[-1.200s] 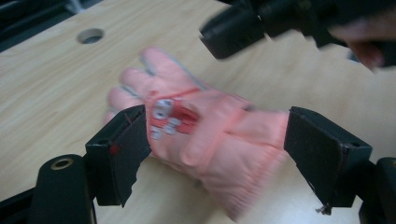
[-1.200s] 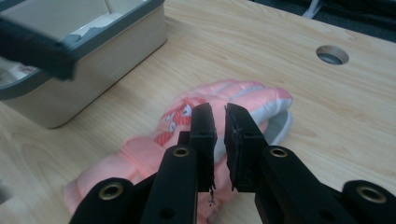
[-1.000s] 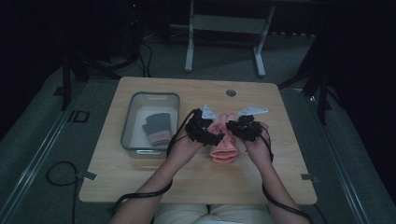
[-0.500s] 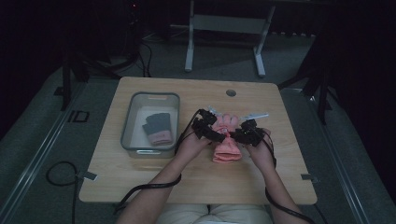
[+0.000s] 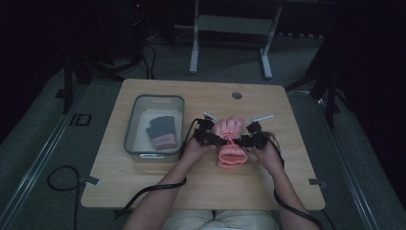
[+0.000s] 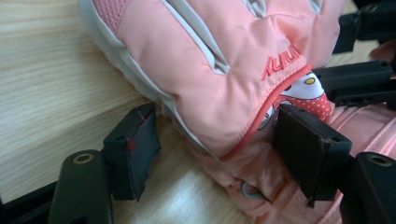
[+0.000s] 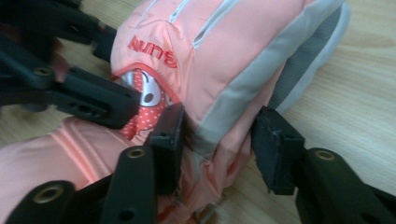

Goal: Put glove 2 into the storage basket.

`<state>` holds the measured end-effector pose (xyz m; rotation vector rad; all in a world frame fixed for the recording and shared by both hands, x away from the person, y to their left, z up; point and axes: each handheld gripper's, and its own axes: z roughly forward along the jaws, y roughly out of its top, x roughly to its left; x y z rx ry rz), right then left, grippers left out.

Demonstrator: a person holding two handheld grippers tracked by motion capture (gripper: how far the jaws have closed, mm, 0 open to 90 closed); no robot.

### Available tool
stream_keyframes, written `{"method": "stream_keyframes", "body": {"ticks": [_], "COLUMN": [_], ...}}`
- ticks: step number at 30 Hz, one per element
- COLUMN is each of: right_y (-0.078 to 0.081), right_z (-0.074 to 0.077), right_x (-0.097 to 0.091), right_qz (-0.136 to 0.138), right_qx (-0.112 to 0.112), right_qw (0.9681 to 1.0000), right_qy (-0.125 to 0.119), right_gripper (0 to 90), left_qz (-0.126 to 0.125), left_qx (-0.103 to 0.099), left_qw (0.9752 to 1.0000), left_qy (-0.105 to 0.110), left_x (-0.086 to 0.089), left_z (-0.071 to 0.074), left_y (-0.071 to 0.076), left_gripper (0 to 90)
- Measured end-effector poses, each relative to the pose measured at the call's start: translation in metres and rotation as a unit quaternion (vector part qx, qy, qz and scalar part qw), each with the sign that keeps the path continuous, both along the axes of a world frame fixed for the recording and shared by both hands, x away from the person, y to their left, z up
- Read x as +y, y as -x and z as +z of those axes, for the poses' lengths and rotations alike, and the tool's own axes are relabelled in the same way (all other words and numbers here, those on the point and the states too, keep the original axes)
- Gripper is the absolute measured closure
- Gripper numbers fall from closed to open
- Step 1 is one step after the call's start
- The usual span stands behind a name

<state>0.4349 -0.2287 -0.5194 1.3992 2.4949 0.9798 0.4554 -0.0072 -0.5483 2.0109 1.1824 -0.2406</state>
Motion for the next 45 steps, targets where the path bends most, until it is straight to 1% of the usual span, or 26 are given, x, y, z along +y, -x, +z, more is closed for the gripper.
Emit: {"method": "stream_keyframes", "body": {"ticks": [1,3,5,6,8,10,11,13,15,17,20,24,25,26,28,32,39,41,45], "right_y": [0.0,0.0,0.0,0.0,0.0,0.001,0.002,0.003,0.005,0.005,0.008,0.013,0.014,0.015,0.017,0.019,0.019,0.02,0.022], "right_z": [-0.001,-0.003,-0.004,-0.004,-0.005,-0.005,-0.005,-0.005,-0.003,-0.001,0.006,0.02,0.023,0.029,0.035,0.049,0.065,0.069,0.079], "right_x": [-0.001,-0.001,-0.001,-0.001,-0.001,-0.002,-0.003,-0.005,-0.008,-0.009,-0.009,-0.009,-0.009,-0.008,-0.007,-0.004,0.005,0.007,0.014], "right_qz": [0.001,0.0,-0.001,-0.002,-0.004,-0.008,-0.007,-0.009,-0.008,-0.009,-0.011,-0.009,-0.008,-0.008,-0.007,-0.005,0.004,0.008,0.013], "right_qx": [0.002,0.005,0.004,0.004,0.003,0.001,-0.003,-0.005,-0.009,-0.008,-0.019,-0.037,-0.041,-0.046,-0.052,-0.065,-0.077,-0.08,-0.082], "right_qw": [1.0,0.9999,0.9998,0.9997,0.9996,0.9994,0.9993,0.9986,0.9981,0.9976,0.9971,0.9957,0.9954,0.995,0.9946,0.9932,0.9917,0.9912,0.9905], "right_qy": [-0.004,-0.014,-0.02,-0.022,-0.027,-0.035,-0.037,-0.051,-0.06,-0.068,-0.073,-0.084,-0.086,-0.088,-0.089,-0.096,-0.103,-0.105,-0.11], "right_gripper": [56.8,59.8,62.2,63.6,66.0,68.1,68.8,69.9,70.5,70.9,71.4,71.4,71.4,71.4,71.4,71.4,71.3,71.3,71.3], "left_qz": [-0.004,-0.01,-0.015,-0.015,-0.014,-0.017,-0.02,-0.021,-0.027,-0.028,-0.03,-0.033,-0.031,-0.031,-0.029,-0.025,-0.021,-0.019,-0.017], "left_qx": [0.003,0.002,0.005,0.004,0.0,-0.006,-0.007,-0.008,-0.011,-0.019,-0.032,-0.044,-0.049,-0.05,-0.057,-0.068,-0.084,-0.086,-0.093], "left_qw": [0.9999,0.9997,0.9993,0.9993,0.9994,0.9993,0.9992,0.999,0.9989,0.9988,0.9984,0.9975,0.9973,0.9972,0.9967,0.9962,0.9954,0.9951,0.9946], "left_qy": [0.011,0.023,0.034,0.034,0.033,0.031,0.033,0.039,0.038,0.036,0.035,0.044,0.045,0.046,0.049,0.048,0.042,0.045,0.042], "left_x": [0.001,0.001,0.002,0.002,0.001,0.001,0.002,0.002,0.002,0.002,0.002,0.005,0.007,0.007,0.01,0.014,0.025,0.028,0.036], "left_z": [-0.003,-0.003,-0.004,-0.003,-0.001,0.002,0.004,0.007,0.013,0.019,0.029,0.045,0.052,0.055,0.063,0.077,0.096,0.1,0.11], "left_y": [-0.001,-0.001,-0.001,-0.001,0.0,0.001,0.001,0.002,0.003,0.004,0.007,0.011,0.013,0.013,0.015,0.018,0.023,0.025,0.028], "left_gripper": [34.6,43.0,53.5,59.5,67.7,71.4,72.2,73.5,74.0,74.2,74.6,74.6,74.6,74.6,74.5,74.5,74.5,74.5,74.4]}}
